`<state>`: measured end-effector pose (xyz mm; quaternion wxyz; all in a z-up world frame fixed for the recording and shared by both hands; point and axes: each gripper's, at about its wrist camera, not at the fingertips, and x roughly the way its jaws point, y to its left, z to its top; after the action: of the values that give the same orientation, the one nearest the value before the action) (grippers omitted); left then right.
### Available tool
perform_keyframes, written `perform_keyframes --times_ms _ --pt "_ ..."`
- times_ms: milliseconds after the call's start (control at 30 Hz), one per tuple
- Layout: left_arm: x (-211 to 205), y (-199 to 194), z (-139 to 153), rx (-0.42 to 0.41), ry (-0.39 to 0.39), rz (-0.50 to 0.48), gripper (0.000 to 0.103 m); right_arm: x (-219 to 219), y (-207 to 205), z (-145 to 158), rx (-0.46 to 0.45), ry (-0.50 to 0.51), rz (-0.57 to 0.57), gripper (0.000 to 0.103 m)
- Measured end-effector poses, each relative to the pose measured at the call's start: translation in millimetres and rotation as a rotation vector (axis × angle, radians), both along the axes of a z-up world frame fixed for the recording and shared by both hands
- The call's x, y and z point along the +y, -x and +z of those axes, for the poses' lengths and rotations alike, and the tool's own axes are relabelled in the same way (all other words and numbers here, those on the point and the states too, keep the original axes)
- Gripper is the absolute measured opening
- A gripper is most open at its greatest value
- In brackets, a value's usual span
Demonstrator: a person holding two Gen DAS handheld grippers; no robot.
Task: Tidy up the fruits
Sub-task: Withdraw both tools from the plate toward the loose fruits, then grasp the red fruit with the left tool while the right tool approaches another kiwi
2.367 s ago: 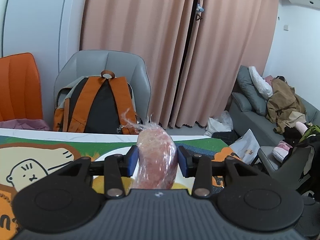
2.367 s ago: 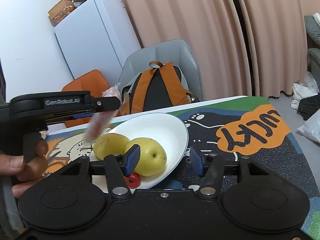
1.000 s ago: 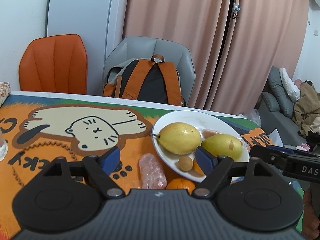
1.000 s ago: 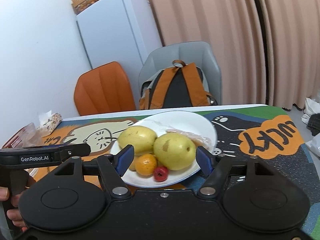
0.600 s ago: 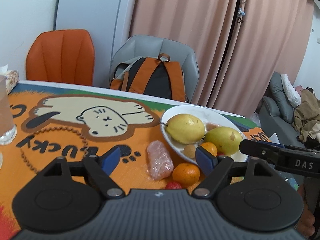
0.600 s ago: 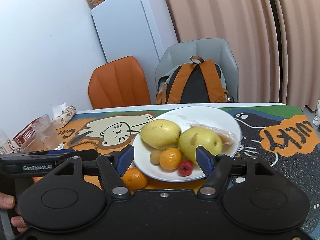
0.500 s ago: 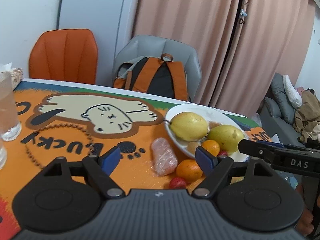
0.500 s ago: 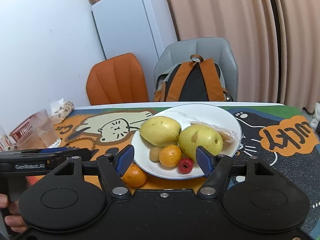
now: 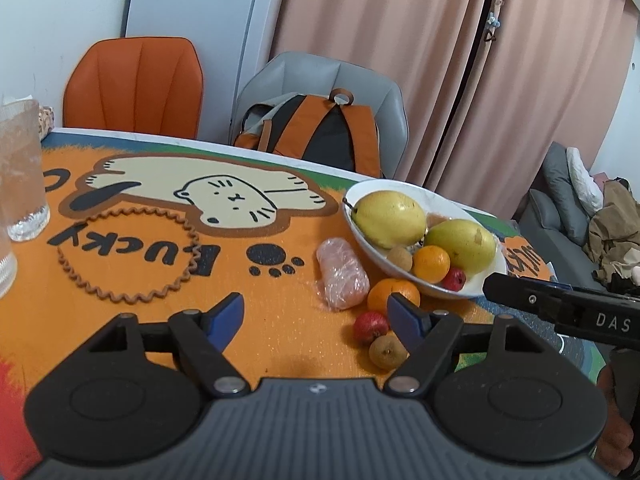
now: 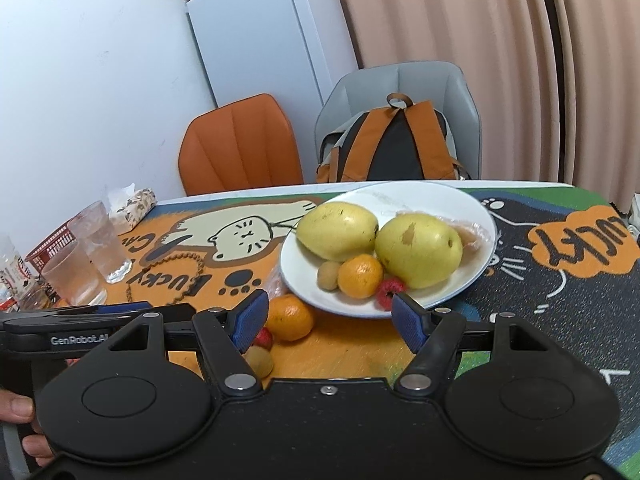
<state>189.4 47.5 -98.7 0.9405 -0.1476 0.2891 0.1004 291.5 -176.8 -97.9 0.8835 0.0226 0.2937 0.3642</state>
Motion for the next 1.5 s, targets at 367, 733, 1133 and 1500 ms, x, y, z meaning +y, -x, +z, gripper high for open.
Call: perform_keyframes --times_ms 367,733,1133,1500 --pt "0 -13 -18 0.029 0.048 -0.031 0.052 1 1 -11 0.027 -0.025 0.037 0.068" --pt "-13 -34 -28 0.044 0.069 -0.082 0.051 1 -3 -19 0.050 -0.013 0.035 0.068" --pt "-21 -48 -39 0.057 0.099 -0.124 0.026 -2 -4 -20 0.048 -0.012 0.022 0.068" --pt "-5 -32 -28 0.030 0.120 -0.083 0.023 14 3 -21 0.039 0.013 0.074 0.068"
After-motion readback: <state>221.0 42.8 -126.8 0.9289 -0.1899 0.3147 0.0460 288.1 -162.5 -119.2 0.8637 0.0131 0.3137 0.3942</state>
